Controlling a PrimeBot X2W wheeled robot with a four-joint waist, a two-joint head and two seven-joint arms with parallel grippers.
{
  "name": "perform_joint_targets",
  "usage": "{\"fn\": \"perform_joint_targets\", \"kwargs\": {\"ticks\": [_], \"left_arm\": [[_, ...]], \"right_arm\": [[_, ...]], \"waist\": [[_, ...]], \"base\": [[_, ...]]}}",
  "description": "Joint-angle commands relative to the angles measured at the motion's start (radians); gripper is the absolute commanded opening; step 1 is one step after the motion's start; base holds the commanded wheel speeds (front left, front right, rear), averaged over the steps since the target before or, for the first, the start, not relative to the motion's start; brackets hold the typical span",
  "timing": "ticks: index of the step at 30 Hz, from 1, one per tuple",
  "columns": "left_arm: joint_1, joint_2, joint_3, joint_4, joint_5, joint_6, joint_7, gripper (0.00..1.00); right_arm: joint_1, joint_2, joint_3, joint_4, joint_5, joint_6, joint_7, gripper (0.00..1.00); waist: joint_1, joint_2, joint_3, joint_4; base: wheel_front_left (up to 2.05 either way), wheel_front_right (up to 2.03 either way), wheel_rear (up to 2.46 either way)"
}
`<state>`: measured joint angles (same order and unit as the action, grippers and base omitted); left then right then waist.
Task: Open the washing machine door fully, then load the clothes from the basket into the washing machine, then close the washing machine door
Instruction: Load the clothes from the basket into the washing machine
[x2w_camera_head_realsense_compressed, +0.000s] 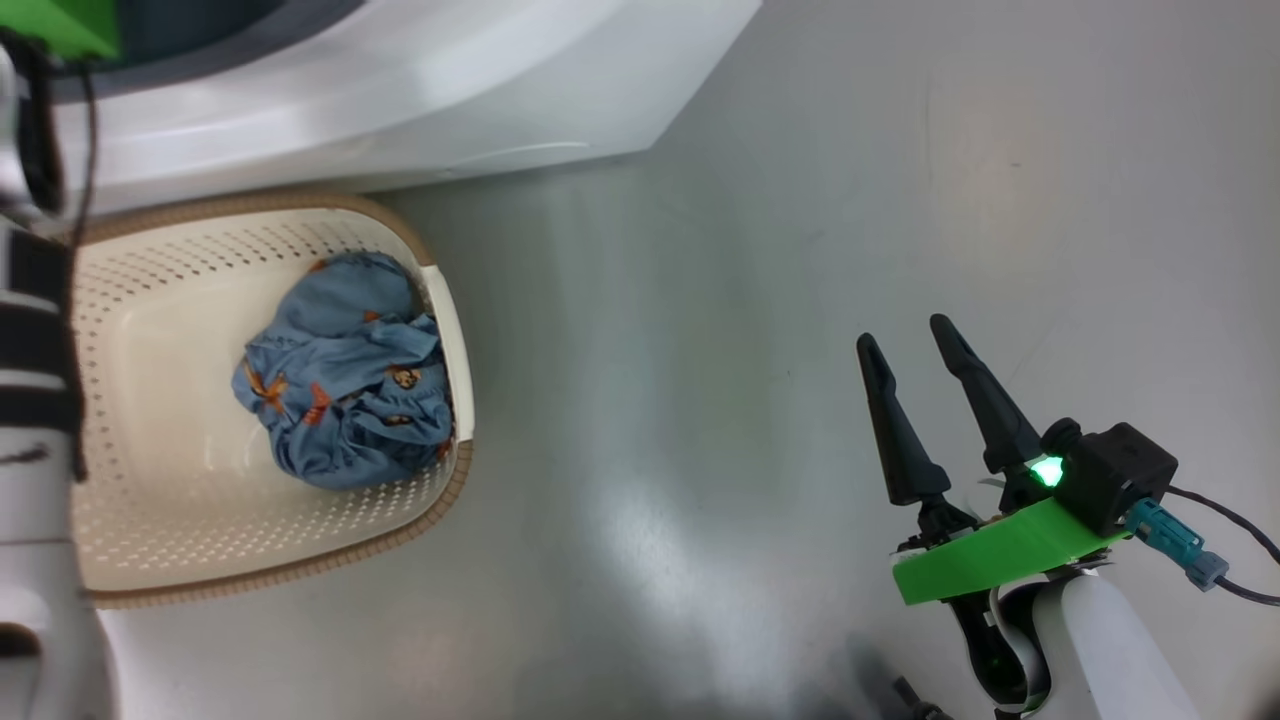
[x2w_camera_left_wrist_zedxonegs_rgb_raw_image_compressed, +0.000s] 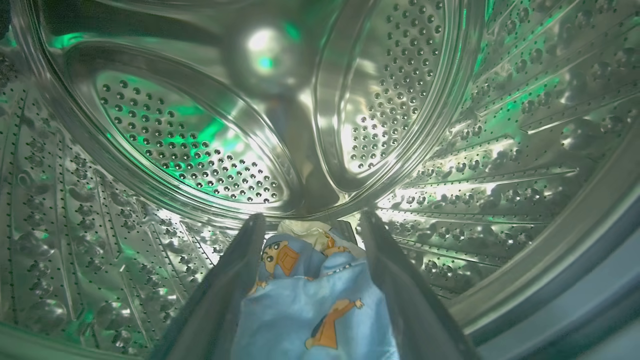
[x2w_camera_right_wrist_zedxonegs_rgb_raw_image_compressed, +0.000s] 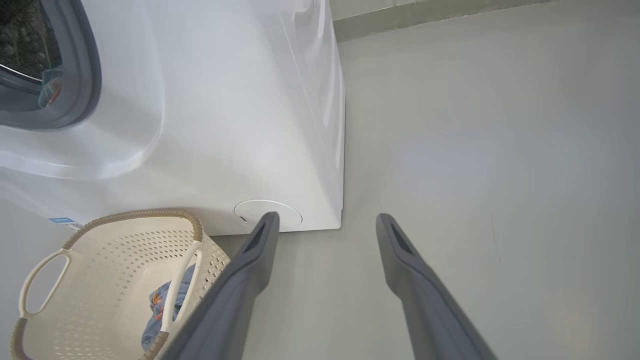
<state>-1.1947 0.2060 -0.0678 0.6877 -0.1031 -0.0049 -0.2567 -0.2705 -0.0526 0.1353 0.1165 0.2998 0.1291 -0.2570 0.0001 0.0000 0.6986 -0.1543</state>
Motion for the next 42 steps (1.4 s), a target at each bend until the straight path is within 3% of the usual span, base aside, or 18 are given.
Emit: {"fn": "perform_joint_targets", "kwargs": {"ticks": [1, 22, 32, 42], "left_arm": [[0.027, 0.036, 0.018, -0.02, -0.011, -0.004, -0.005, 1.0], [0.241, -0.03, 0.043, -0.077, -0.036, -0.025, -0.005, 1.0], [0.444, -0.048, 0.09, -0.277, -0.056, -0.034, -0.005, 1.0], [0.724, -0.091, 0.179, -0.489, -0.091, -0.004, -0.005, 1.0]], "right_arm": [[0.012, 0.002, 0.012, -0.015, -0.008, 0.002, -0.005, 1.0], [0.037, 0.002, -0.002, 0.006, -0.012, 0.002, -0.005, 1.0], [0.054, 0.002, -0.007, -0.009, -0.014, 0.002, -0.005, 1.0], [0.057, 0.002, -0.002, -0.013, -0.006, 0.002, -0.005, 1.0]], "waist": [[-0.0001, 0.0, -0.019, 0.011], [-0.0001, 0.0, -0.156, 0.067], [-0.0001, 0.0, -0.167, 0.087], [-0.0001, 0.0, -0.173, 0.093]], "base": [[0.0, 0.0, 0.0], [0.0, 0.0, 0.0], [0.0, 0.0, 0.0], [0.0, 0.0, 0.0]]}}
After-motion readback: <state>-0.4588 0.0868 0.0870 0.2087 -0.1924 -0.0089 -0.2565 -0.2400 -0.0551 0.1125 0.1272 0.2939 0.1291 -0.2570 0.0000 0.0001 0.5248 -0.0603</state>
